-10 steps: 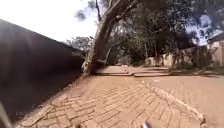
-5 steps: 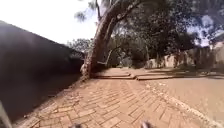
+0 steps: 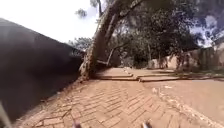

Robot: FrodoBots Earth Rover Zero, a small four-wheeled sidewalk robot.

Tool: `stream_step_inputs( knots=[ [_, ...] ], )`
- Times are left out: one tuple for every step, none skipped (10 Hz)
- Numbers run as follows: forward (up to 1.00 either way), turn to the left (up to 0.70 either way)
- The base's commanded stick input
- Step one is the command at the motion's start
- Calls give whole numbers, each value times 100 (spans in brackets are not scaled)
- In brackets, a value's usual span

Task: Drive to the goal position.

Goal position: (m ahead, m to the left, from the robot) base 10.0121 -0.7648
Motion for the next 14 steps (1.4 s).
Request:
stream_step_inputs(
  knots=[
    [70,-25],
    [70,-30],
    [70,-30],
    [70,-5],
    [70,0],
    [70,0],
    [70,0],
    [70,0],
    [70,0],
    [70,0],
    [70,0],
    [70,0],
    [70,0],
    [70,0]
  ],
)
